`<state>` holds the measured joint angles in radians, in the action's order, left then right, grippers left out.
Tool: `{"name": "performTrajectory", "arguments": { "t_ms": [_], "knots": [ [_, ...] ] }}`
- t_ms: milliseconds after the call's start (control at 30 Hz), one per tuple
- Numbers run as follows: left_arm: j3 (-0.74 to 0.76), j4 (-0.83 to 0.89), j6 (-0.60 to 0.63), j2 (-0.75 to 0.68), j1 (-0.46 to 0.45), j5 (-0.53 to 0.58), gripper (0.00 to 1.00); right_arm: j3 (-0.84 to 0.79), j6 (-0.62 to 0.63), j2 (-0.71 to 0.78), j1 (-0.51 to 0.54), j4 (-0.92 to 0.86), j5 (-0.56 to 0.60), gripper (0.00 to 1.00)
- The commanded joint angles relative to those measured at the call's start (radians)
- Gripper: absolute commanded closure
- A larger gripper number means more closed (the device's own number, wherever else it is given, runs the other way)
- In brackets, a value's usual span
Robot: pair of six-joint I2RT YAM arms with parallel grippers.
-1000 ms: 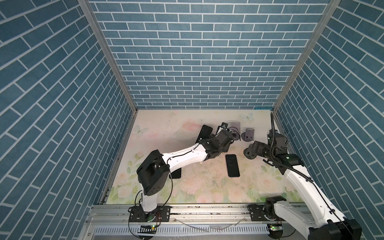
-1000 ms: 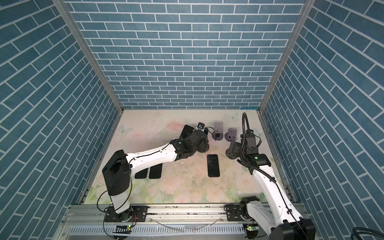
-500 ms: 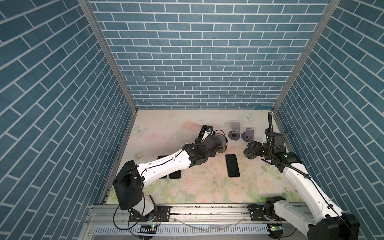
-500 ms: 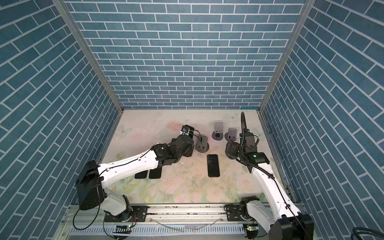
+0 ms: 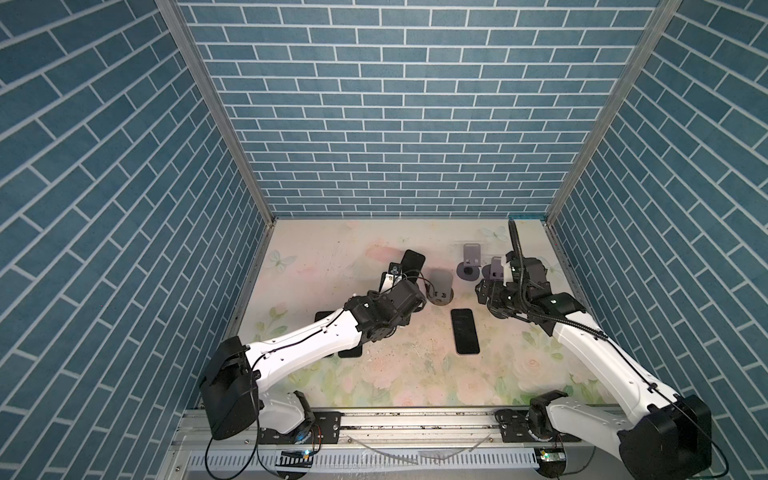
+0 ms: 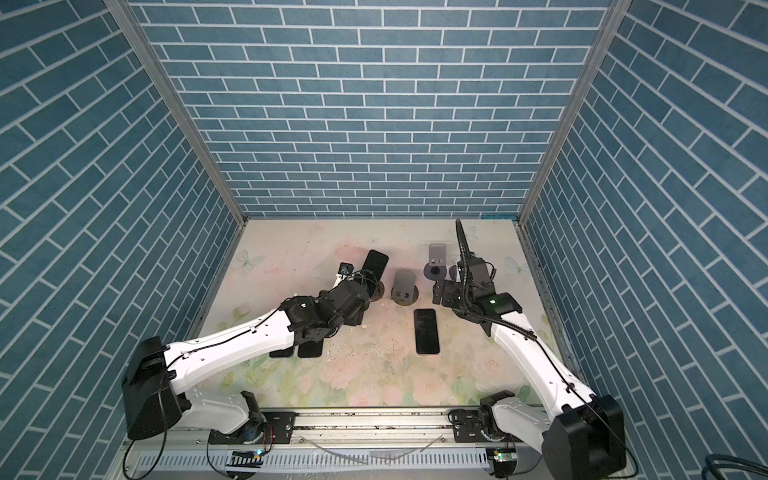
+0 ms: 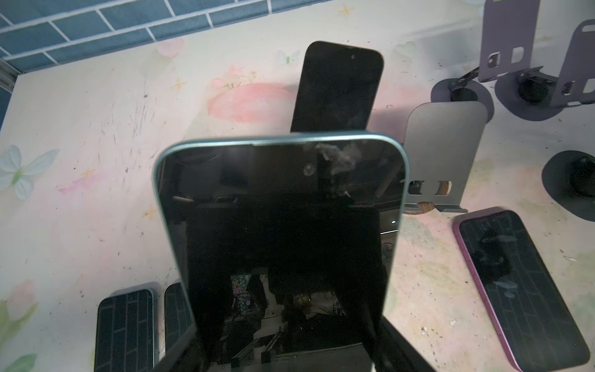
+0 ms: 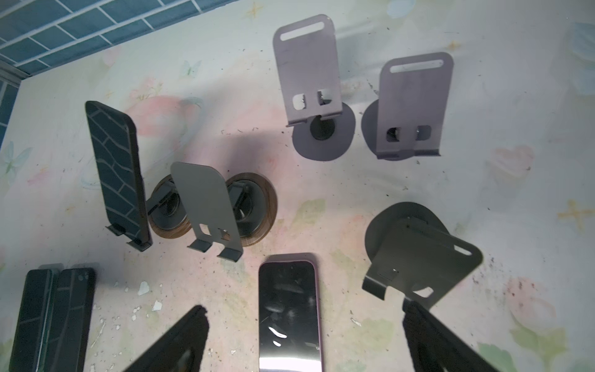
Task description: Remove the phone from the phone stand
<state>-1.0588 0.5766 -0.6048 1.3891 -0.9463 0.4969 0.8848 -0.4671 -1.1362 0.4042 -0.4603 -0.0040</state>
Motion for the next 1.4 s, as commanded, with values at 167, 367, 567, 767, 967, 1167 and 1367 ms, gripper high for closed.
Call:
{"name": "performTrajectory", "arguments": {
  "t_ms": [167,367,567,767,967,1167,1367],
  "knots": [
    [0.074,-0.009,-0.042,-0.018,0.038,-0.067,0.38,0.104,-0.045,-0.094,0.096,0.032,0.023,0.05],
    [0.105,-0.025,-0.056,0.011,0.071,-0.137,0.38,0.133,-0.057,-0.145,0.143,0.041,0.041,0.05],
    [0.105,-0.033,-0.058,0.080,0.086,-0.170,0.38,0.143,-0.062,-0.162,0.165,0.042,0.062,0.05],
    [0.094,-0.042,-0.058,0.160,0.092,-0.198,0.38,0.133,-0.061,-0.148,0.166,0.037,0.084,0.05],
    [0.071,-0.030,-0.062,0.234,0.099,-0.232,0.38,0.117,-0.058,-0.140,0.166,0.032,0.100,0.05],
    [0.054,-0.011,-0.068,0.290,0.101,-0.244,0.38,0.109,-0.054,-0.146,0.167,0.035,0.106,0.05],
    [0.057,-0.008,-0.072,0.311,0.110,-0.262,0.38,0.106,-0.053,-0.156,0.166,0.041,0.107,0.05]
  ]
}}
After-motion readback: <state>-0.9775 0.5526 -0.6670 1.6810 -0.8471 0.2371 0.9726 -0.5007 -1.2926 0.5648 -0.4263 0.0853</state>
